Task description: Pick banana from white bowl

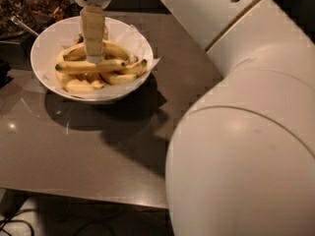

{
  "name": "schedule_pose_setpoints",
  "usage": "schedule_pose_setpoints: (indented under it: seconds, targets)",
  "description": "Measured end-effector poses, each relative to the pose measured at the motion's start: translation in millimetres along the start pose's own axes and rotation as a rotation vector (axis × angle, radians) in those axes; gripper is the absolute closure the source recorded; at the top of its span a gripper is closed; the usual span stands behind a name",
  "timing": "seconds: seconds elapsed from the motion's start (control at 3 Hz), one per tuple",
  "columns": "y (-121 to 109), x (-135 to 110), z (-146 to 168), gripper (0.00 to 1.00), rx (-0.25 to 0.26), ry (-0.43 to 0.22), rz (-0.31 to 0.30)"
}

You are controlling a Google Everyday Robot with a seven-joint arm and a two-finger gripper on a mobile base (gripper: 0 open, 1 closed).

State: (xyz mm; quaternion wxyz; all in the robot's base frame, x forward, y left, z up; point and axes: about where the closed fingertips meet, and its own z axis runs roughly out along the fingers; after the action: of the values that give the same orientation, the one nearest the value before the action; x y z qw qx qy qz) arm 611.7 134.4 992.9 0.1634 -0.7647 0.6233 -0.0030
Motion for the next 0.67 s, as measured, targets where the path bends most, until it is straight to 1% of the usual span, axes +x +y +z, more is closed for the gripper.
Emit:
schedule_pose_setpoints:
  seconds: [0.33, 0.67]
  targets:
    - [-19.6, -13.5, 16.1, 0.04, -0.012, -0.024, 0.006]
    - [-22.6, -9.5, 29.1, 0.12, -0.043, -0.036, 0.036]
